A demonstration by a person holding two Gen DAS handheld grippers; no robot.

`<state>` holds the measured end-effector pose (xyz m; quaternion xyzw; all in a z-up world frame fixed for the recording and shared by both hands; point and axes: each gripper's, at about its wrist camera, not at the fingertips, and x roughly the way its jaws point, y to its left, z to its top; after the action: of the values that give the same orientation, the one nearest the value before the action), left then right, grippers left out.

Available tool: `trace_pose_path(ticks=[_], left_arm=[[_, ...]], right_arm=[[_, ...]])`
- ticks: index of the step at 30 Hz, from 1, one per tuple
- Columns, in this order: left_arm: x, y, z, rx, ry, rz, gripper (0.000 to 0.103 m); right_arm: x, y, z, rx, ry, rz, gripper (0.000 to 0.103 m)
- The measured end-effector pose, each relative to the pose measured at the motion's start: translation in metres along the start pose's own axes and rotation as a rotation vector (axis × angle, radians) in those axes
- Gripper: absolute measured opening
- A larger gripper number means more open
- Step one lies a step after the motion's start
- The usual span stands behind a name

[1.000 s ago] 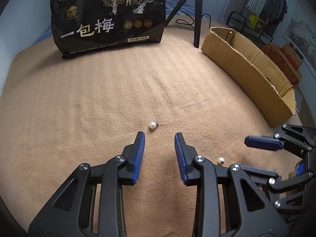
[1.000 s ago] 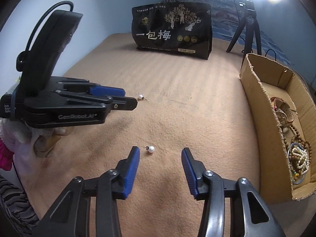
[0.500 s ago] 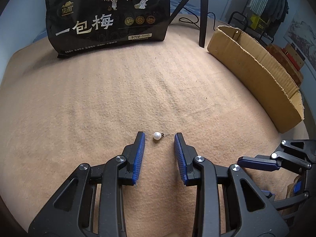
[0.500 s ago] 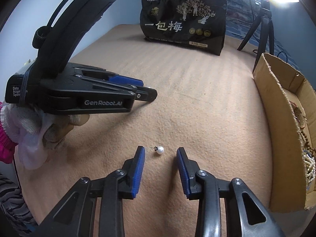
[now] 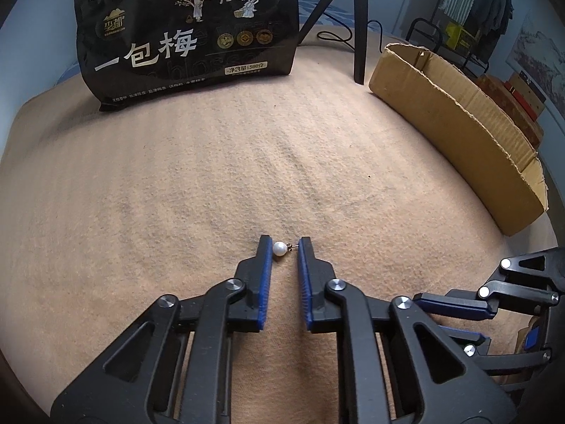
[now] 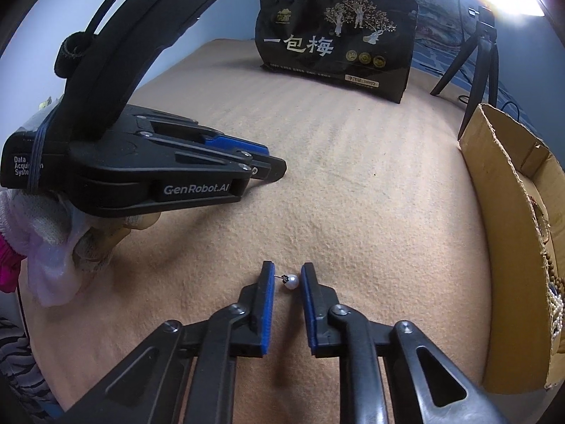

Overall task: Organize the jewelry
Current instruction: 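Close the left tool on one pearl earring while the right tool grasps the other, then carry both pearl earrings over the cardboard box with both tools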

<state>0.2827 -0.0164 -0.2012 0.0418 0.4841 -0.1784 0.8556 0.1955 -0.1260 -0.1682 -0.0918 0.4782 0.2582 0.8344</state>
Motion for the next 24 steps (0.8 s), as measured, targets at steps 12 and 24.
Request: trace_pose_path(ticks=[12, 24], left_arm=[[-0.004, -0.004, 0.001, 0.012, -0.014, 0.017, 0.009], [-0.031, -0.005, 0.004, -0.003, -0.064, 0.031, 0.009]], right_arm=[[-0.005, -0.003, 0.002, 0.012, -0.015, 0.012, 0.006], [-0.025, -0.009, 0.009, 0.025, -0.053, 0.005, 0.006]])
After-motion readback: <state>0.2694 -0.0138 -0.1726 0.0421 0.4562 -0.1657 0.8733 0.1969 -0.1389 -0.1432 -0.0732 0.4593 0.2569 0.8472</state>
